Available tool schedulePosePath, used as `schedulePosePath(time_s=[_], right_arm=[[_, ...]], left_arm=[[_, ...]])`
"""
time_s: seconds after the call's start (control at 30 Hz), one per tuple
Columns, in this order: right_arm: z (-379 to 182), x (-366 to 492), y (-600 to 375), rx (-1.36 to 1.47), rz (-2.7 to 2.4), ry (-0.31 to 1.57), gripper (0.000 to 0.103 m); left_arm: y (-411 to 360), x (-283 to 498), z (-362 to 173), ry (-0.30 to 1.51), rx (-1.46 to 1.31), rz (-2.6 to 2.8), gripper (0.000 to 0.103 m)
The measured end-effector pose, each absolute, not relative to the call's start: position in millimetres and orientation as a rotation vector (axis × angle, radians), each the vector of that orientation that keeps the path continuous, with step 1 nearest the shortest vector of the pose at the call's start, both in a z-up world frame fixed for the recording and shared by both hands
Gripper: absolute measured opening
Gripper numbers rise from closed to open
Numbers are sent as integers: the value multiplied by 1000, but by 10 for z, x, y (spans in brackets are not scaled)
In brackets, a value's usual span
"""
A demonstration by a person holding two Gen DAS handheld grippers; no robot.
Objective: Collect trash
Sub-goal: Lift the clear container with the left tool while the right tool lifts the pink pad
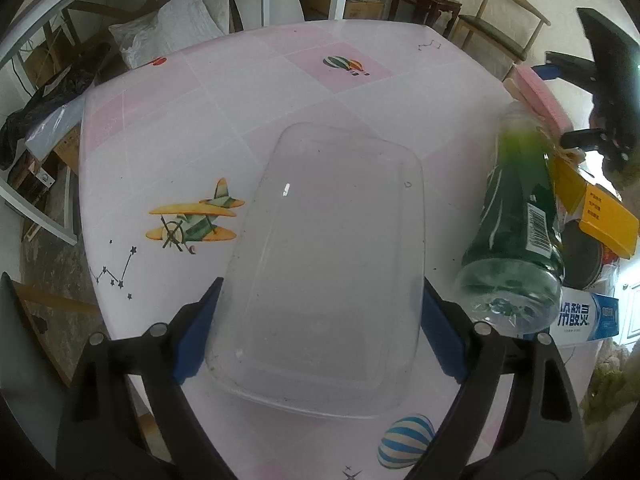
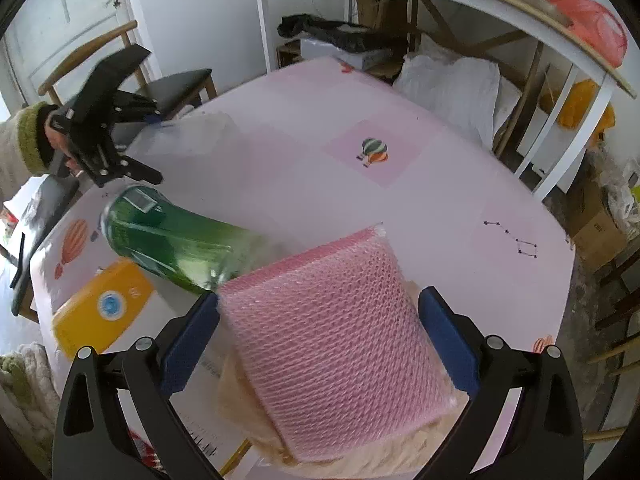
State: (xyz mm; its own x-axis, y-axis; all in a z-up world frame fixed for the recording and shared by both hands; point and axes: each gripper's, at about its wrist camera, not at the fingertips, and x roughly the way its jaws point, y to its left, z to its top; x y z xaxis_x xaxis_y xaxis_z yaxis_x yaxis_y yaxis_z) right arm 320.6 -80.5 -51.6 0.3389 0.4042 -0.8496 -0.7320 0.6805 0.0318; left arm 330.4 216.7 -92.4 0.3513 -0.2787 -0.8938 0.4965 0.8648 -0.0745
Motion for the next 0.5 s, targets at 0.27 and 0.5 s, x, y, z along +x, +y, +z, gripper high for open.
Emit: schedulePosePath(time_s=[0.27,0.5], right_arm=[[-436,3226,-885,-335,770,951,86],[-55,3184,-1225,-108,722,805,86]], left_arm=[[2186,3289,-896,1088,216,-490,85],[2290,3246,-723,1034,168,-435,85]])
